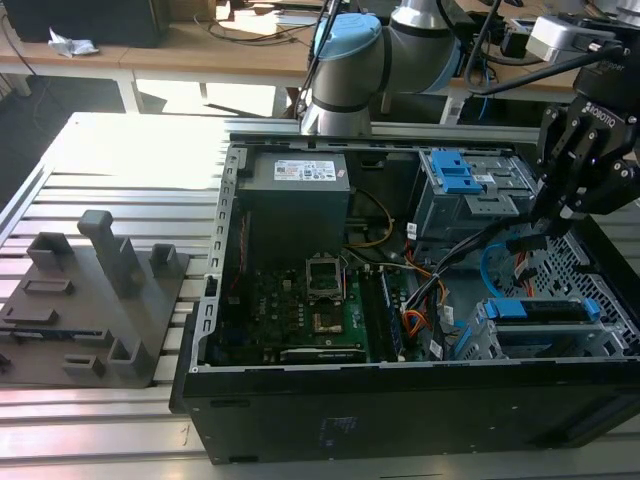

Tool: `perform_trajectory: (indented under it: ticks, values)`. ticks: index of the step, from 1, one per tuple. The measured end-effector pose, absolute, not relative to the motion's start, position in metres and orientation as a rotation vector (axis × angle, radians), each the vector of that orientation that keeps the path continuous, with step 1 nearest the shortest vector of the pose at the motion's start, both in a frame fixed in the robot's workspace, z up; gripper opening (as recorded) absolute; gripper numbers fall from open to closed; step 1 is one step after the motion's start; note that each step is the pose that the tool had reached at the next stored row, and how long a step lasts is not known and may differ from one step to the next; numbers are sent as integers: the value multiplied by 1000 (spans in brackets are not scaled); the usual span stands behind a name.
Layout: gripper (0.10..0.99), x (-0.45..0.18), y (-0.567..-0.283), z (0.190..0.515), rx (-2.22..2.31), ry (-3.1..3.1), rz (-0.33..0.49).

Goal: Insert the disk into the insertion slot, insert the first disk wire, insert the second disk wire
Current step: 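Insert the first disk wire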

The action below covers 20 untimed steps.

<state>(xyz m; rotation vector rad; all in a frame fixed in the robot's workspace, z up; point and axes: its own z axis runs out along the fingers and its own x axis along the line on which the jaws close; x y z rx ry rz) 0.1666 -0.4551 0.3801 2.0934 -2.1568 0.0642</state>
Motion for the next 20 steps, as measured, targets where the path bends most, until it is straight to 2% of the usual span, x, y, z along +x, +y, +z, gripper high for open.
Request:
perform_trajectory:
  ticks: [20]
  values:
    - [361, 167, -455, 368, 2091, -2155, 69]
